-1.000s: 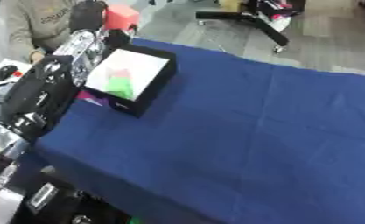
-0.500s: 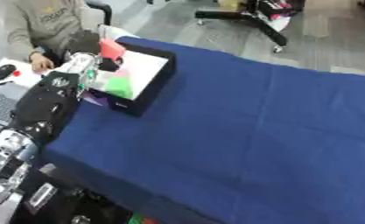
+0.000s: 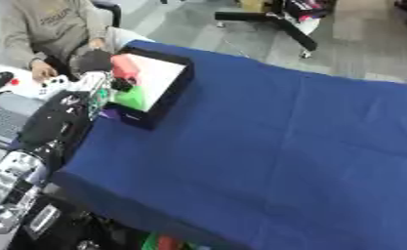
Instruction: Pick up the objects with one hand, pass them to the other hand, and then place them into the box on the other side of the table.
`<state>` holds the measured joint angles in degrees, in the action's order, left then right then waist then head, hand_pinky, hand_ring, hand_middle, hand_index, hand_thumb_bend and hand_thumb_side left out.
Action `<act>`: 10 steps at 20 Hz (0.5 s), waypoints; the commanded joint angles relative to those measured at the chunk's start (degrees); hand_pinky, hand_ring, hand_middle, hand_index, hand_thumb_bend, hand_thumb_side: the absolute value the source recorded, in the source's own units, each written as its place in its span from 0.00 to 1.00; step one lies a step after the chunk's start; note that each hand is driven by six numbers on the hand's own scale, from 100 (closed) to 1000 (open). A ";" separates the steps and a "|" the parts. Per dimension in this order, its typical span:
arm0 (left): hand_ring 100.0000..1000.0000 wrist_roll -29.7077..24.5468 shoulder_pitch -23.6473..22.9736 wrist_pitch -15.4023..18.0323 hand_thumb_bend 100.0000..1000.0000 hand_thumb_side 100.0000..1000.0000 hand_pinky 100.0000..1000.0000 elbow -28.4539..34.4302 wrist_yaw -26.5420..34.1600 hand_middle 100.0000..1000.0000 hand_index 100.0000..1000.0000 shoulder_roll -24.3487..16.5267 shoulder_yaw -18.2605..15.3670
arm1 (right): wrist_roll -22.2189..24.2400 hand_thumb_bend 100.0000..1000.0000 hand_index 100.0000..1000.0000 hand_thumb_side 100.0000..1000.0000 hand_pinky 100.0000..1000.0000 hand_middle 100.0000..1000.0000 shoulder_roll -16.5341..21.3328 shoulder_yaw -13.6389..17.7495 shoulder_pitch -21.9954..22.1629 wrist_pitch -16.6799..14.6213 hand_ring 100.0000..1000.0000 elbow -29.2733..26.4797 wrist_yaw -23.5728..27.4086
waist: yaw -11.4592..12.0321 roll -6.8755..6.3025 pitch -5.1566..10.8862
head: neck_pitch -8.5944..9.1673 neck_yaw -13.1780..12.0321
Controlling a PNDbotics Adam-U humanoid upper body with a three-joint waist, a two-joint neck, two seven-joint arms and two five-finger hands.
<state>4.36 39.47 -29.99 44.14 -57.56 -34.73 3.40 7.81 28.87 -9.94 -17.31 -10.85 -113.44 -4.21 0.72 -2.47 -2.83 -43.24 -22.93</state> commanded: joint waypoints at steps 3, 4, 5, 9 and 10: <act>0.78 5.76 1.32 -2.66 0.28 0.71 0.86 0.24 2.28 0.79 0.95 -1.49 -1.09 | 0.23 0.65 0.93 0.47 0.89 0.92 0.56 0.27 -0.46 -0.12 1.00 -1.15 -0.29 | 0.00 0.06 0.57 | 0.24 0.21; 0.79 7.37 1.35 -3.24 0.29 0.73 0.87 0.30 2.92 0.80 0.95 -1.46 -1.25 | 0.22 0.65 0.93 0.47 0.89 0.92 0.56 0.28 -0.43 -0.12 1.00 -1.15 -0.31 | 0.01 0.08 0.57 | 0.24 0.18; 0.84 9.04 1.44 -3.66 0.39 0.85 0.91 0.46 3.68 0.85 0.99 -1.46 -1.47 | 0.23 0.65 0.93 0.47 0.89 0.92 0.54 0.28 -0.39 -0.12 1.00 -1.15 -0.34 | 0.04 0.11 0.58 | 0.25 0.14; 0.89 17.25 1.62 -3.77 0.45 0.93 0.97 2.10 8.35 0.90 1.00 -1.71 -2.28 | 0.34 0.65 0.93 0.47 0.89 0.92 0.49 0.24 -0.15 -0.13 1.00 -1.15 -0.49 | 0.20 0.26 0.63 | 0.14 -0.01; 0.89 19.39 1.66 -3.48 0.45 0.93 0.97 2.75 9.87 0.90 1.00 -1.84 -2.38 | 0.35 0.65 0.93 0.47 0.89 0.92 0.47 0.25 -0.09 -0.13 1.00 -1.15 -0.54 | 0.25 0.29 0.64 | 0.10 -0.03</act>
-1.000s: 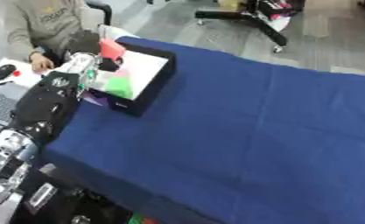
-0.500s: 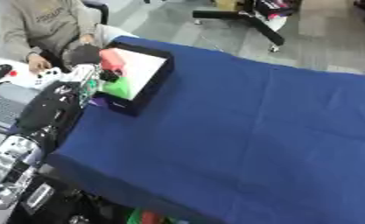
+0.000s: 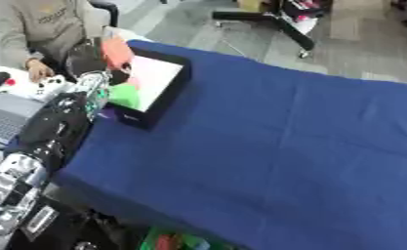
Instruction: Pick up the objects with one hand, pass them to the other hand, and then place them into the box on the other side of the table.
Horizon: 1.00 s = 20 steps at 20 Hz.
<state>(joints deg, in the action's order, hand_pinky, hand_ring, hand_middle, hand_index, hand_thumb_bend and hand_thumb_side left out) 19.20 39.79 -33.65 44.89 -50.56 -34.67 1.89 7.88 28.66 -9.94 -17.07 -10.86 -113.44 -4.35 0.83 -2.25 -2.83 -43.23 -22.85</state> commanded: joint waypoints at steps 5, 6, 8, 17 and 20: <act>0.89 11.74 1.31 2.24 0.48 0.90 0.99 5.20 9.72 0.92 1.00 -3.14 -0.40 | 0.41 0.65 0.93 0.47 0.89 0.92 0.63 0.19 -0.08 -0.09 1.00 -1.15 -0.59 | 0.32 0.10 0.64 | -0.08 -0.12; 0.89 12.44 1.30 2.72 0.49 0.90 0.99 5.91 10.80 0.92 1.00 -3.38 -0.21 | 0.43 0.65 0.93 0.47 0.89 0.92 0.62 0.19 -0.04 -0.07 1.00 -1.15 -0.62 | 0.36 0.09 0.64 | -0.11 -0.11; 0.89 13.28 1.22 3.61 0.50 0.89 1.00 7.38 12.49 0.92 1.00 -3.80 0.20 | 0.46 0.65 0.93 0.46 0.89 0.92 0.62 0.18 0.01 -0.03 1.00 -1.15 -0.67 | 0.40 0.08 0.64 | -0.14 -0.07; 0.86 12.96 -0.08 6.56 0.42 0.88 1.00 15.43 18.25 0.87 1.00 -4.61 1.02 | 0.52 0.65 0.93 0.46 0.89 0.92 0.66 0.16 -0.05 -0.06 1.00 -1.15 -0.72 | 0.34 0.05 0.51 | -0.01 0.45; 0.84 11.85 -1.41 8.27 0.35 0.88 1.00 20.77 21.59 0.84 0.99 -5.12 1.09 | 0.47 0.65 0.93 0.46 0.89 0.92 0.72 0.25 0.00 -0.09 1.00 -1.15 -0.77 | 0.36 0.05 0.44 | 0.00 1.02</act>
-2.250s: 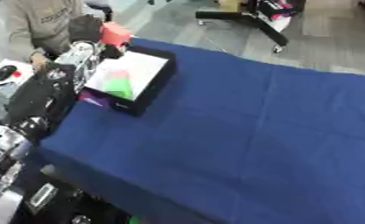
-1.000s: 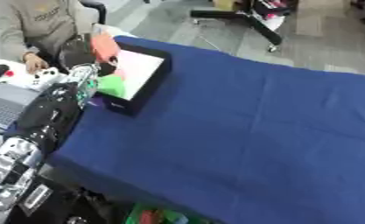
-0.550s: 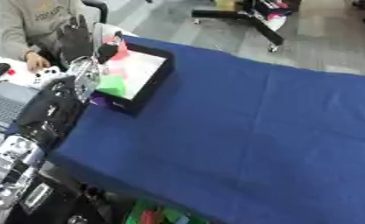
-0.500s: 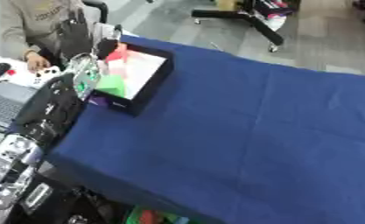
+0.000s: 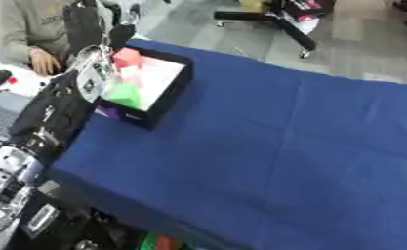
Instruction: Pick up the objects with one hand, pass them to the other hand, and then place them into the box on the other side of the table.
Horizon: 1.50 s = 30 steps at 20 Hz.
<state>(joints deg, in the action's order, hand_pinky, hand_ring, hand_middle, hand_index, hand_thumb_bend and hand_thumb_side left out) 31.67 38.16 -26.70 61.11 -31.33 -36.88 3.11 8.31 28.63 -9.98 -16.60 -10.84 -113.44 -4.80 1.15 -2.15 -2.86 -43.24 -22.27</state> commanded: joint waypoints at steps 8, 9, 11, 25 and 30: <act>0.77 -2.58 -6.41 10.36 0.15 0.92 1.00 28.13 20.81 0.76 0.92 -2.32 -1.16 | -1.04 0.63 0.93 0.48 0.89 0.93 0.30 1.34 -0.01 -0.07 1.00 -1.15 -0.93 | -0.20 0.57 0.22 | 0.25 6.90; 0.76 -2.22 -7.66 12.44 0.15 0.90 1.00 31.53 23.95 0.75 0.91 -1.75 -1.48 | -1.43 0.64 0.93 0.47 0.89 0.93 0.11 1.60 0.08 -0.10 1.00 -1.15 -0.91 | -0.33 0.75 0.15 | 0.34 8.22; 0.75 -1.17 -10.10 16.10 0.15 0.88 0.99 37.74 28.89 0.74 0.90 -0.18 -2.17 | -2.35 0.64 0.93 0.47 0.89 0.93 -0.29 2.22 0.31 -0.14 1.00 -1.15 -0.86 | -0.68 1.19 -0.05 | 0.56 11.16; 0.69 -7.97 -20.11 30.26 0.07 0.83 0.96 53.48 30.06 0.69 0.86 17.91 1.29 | -8.42 0.55 0.91 0.40 0.87 0.93 -7.81 5.78 5.71 0.37 1.00 -0.82 -2.76 | -2.14 3.65 -1.28 | -0.87 22.79; 0.68 -9.85 -22.99 31.25 0.06 0.84 0.97 53.48 30.34 0.68 0.86 22.43 4.18 | -9.82 0.53 0.90 0.39 0.86 0.92 -11.04 5.95 7.43 0.52 1.00 0.47 -3.97 | -2.81 3.70 -1.26 | -0.87 24.62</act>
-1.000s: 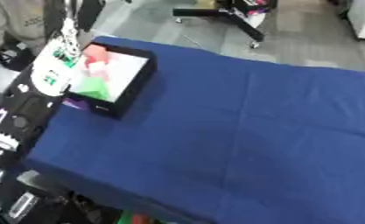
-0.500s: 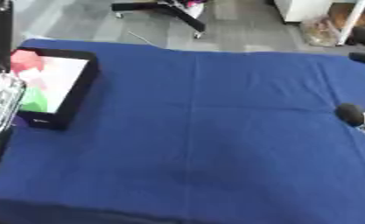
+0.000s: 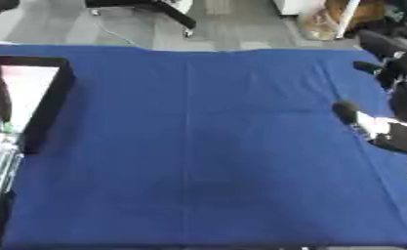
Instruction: Pick up the objects with one hand, pass them to the other hand, and then place them into the box on the other side of the table.
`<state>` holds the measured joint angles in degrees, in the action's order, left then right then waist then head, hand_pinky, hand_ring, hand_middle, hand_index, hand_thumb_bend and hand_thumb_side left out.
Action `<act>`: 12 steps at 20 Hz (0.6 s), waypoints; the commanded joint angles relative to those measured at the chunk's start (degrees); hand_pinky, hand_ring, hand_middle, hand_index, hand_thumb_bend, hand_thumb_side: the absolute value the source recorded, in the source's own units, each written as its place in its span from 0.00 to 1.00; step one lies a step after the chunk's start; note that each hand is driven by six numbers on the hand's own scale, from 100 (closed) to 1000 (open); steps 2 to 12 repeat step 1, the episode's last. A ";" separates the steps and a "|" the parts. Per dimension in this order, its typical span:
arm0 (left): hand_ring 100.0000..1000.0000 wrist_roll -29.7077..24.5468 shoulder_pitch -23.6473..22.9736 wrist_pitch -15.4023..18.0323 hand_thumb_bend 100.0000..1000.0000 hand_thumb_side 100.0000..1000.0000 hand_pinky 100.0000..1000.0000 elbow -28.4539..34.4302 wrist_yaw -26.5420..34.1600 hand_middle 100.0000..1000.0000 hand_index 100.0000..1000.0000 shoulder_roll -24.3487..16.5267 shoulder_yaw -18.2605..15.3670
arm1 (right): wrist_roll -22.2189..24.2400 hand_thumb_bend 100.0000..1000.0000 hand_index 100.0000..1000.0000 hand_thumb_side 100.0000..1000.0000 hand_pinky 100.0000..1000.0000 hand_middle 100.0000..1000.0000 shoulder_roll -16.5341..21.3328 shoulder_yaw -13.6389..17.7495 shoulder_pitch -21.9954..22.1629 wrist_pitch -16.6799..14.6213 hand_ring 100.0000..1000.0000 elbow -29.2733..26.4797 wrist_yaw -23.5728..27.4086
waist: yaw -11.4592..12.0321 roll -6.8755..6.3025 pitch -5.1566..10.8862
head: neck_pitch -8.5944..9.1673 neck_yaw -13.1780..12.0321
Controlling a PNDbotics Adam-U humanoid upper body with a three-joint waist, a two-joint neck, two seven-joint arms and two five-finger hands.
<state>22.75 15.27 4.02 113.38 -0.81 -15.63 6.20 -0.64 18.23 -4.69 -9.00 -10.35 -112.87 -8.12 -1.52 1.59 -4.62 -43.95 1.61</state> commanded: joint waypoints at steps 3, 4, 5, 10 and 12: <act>0.68 -1.32 -0.49 0.62 0.06 0.84 0.97 1.21 -0.21 0.68 0.86 1.77 1.57 | -1.26 0.52 0.90 0.39 0.86 0.92 -1.14 0.70 0.04 0.01 1.00 0.11 -0.73 | -0.19 -0.05 0.51 | -0.16 0.92; 0.68 -1.32 -0.49 0.62 0.06 0.84 0.97 1.21 -0.21 0.68 0.86 1.77 1.57 | -1.26 0.52 0.90 0.39 0.86 0.92 -1.14 0.70 0.04 0.01 1.00 0.11 -0.73 | -0.19 -0.05 0.51 | -0.16 0.92; 0.68 -1.32 -0.49 0.62 0.06 0.84 0.97 1.21 -0.21 0.68 0.86 1.77 1.57 | -1.26 0.52 0.90 0.39 0.86 0.92 -1.14 0.70 0.04 0.01 1.00 0.11 -0.73 | -0.19 -0.05 0.51 | -0.16 0.92; 0.68 -1.32 -0.49 0.62 0.06 0.84 0.97 1.21 -0.21 0.68 0.86 1.77 1.57 | -1.26 0.52 0.90 0.39 0.86 0.92 -1.14 0.70 0.04 0.01 1.00 0.11 -0.73 | -0.19 -0.05 0.51 | -0.16 0.92; 0.68 -1.32 -0.49 0.62 0.06 0.84 0.97 1.21 -0.21 0.68 0.86 1.77 1.57 | -1.26 0.52 0.90 0.39 0.86 0.92 -1.14 0.70 0.04 0.01 1.00 0.11 -0.73 | -0.19 -0.05 0.51 | -0.16 0.92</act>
